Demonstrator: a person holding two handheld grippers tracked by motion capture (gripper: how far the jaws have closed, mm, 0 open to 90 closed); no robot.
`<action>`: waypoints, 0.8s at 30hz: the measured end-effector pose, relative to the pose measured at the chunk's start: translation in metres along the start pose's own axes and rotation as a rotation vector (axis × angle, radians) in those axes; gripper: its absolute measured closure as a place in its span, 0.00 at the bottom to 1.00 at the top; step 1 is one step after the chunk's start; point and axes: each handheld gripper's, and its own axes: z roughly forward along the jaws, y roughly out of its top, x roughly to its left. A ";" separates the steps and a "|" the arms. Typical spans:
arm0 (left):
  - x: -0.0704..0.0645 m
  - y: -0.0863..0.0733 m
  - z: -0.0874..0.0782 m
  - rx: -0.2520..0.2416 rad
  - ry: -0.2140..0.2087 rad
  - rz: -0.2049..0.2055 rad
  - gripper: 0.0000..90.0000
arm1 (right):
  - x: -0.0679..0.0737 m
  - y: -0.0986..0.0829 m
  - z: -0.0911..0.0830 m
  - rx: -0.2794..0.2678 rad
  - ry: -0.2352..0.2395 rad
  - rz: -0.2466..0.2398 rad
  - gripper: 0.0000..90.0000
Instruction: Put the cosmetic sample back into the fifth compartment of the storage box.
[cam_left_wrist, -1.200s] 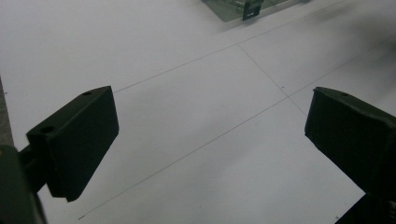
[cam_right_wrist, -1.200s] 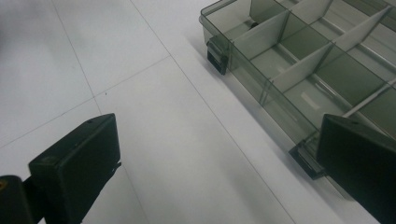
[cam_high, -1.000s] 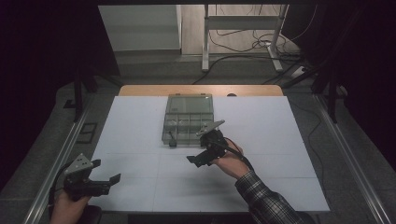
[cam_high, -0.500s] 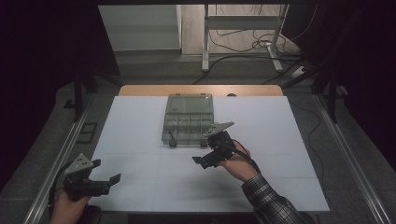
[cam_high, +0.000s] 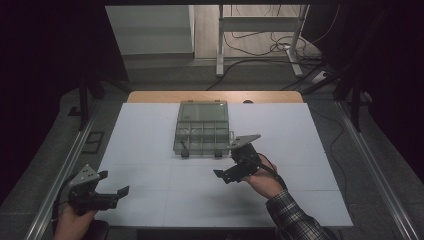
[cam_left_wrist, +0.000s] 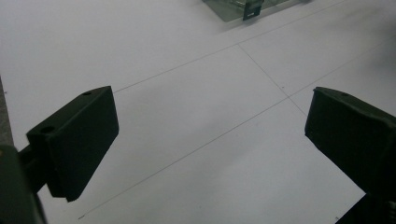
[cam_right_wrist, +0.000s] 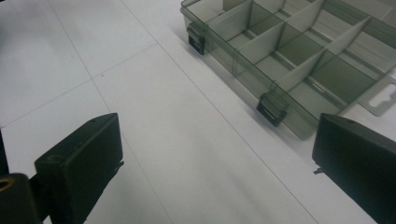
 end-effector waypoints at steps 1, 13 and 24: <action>0.000 0.000 0.000 0.000 0.000 0.000 0.04 | 0.000 0.000 0.000 0.000 0.000 0.000 0.02; 0.000 0.000 0.000 0.000 -0.001 -0.003 0.04 | -0.004 -0.014 -0.013 -0.012 -0.032 0.008 0.02; 0.000 0.000 0.000 -0.002 0.000 -0.004 0.04 | -0.006 -0.024 -0.026 -0.023 -0.059 0.019 0.02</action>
